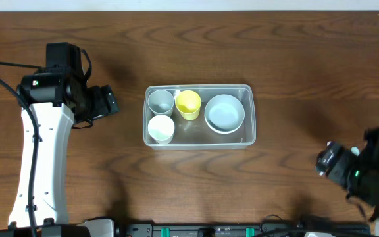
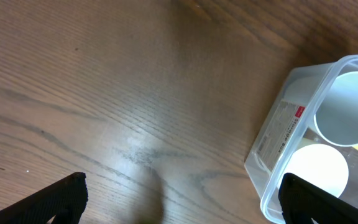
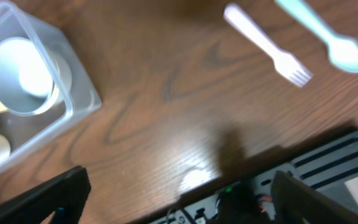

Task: Pack container
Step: 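Move the right gripper down toward the white fork, then lower the right gripper and grasp the white fork handle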

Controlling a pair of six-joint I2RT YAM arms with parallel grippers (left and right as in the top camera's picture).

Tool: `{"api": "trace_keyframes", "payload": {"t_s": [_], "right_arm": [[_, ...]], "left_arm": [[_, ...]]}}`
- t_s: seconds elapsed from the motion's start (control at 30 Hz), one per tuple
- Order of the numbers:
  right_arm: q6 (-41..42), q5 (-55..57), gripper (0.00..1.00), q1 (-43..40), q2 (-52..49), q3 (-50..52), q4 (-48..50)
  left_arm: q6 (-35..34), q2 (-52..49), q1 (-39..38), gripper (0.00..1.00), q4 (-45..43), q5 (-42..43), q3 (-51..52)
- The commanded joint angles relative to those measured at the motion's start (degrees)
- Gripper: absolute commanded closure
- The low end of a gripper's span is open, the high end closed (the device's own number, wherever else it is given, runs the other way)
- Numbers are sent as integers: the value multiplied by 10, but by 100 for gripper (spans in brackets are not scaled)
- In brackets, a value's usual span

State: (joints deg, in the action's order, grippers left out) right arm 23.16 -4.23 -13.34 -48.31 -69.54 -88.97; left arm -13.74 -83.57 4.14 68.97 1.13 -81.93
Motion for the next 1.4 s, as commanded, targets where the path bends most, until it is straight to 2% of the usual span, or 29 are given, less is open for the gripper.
{"api": "trace_keyframes", "payload": {"t_s": [0.0,0.1,0.27,0.4,0.53,0.63,0.73,1.0,1.27,1.37], "right_arm": [[40,-57,1,-5,18,53,11],[41,-94,1,-5,7,103,52],[39,-58,1,-45,-81,135,129],[-24,-57,1,-107,-172,134,161],[-128,-56,1,-172,-261,133,182],[-142,-5,1,-202,-309,133,208],[-148,34,1,-219,-328,132,246],[-286,52,1,-225,-332,132,368],[-405,1,1,-218,-336,150,359],[-442,9,5,-217,-350,155,344]], "left_arm": [[-5,-1,3,2,2,-2,5],[-5,-1,3,2,2,-2,5],[-5,-1,3,2,3,-2,5],[-5,-1,3,2,5,-2,5],[-5,-1,3,2,4,-2,5],[-5,-1,3,2,4,-2,5],[-5,-1,3,2,4,-2,5],[-5,-1,3,2,4,-2,5],[-5,-1,3,2,2,-2,5],[-5,-1,3,2,2,-2,5]]}}
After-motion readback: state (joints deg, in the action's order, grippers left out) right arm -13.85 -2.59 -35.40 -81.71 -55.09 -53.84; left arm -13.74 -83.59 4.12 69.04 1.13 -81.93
